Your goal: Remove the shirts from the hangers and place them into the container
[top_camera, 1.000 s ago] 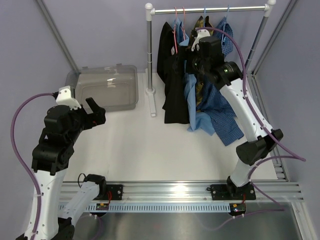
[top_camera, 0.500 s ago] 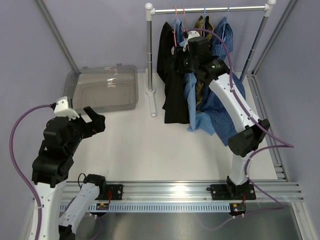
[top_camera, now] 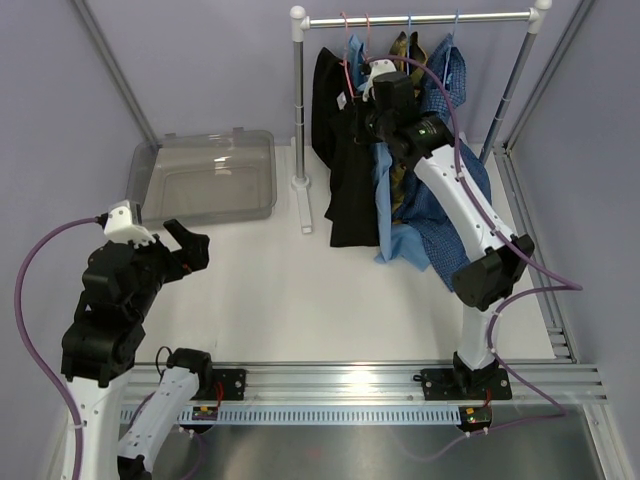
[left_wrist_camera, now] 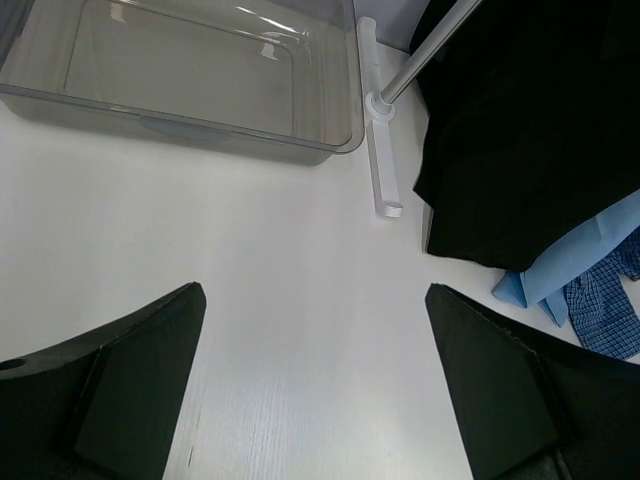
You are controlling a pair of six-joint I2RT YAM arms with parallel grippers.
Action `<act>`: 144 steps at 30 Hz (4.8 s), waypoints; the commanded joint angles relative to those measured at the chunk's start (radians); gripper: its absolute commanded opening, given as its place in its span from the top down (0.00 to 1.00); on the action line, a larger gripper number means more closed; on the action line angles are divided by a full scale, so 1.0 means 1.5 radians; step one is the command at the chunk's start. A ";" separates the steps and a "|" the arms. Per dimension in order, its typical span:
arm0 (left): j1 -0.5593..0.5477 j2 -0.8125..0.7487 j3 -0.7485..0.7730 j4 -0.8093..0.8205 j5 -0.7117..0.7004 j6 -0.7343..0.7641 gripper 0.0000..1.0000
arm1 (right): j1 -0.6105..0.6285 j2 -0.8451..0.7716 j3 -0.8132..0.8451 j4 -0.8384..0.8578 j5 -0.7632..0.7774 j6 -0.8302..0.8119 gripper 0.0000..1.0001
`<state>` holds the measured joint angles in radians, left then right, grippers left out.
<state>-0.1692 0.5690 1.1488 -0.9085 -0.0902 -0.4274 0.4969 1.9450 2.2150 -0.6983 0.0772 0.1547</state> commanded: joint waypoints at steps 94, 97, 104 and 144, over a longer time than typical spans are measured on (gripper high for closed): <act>-0.349 0.456 0.372 0.219 -0.168 0.162 1.00 | 0.128 -0.389 -0.402 0.093 -0.352 -0.098 0.45; -0.349 0.458 0.338 0.241 -0.232 0.151 1.00 | 0.128 -0.395 -0.379 0.061 -0.295 -0.064 0.20; -0.355 0.472 0.296 0.269 -0.365 0.090 1.00 | 0.131 -0.426 -0.349 0.022 -0.126 0.042 0.00; -0.386 0.364 0.172 0.258 -0.492 0.086 1.00 | 0.183 -0.317 -0.310 -0.153 0.194 0.280 1.00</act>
<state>-0.7773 1.2011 1.4372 -0.5682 -0.8055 -0.3431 0.8413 1.5822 1.7721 -0.9218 0.3614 0.6121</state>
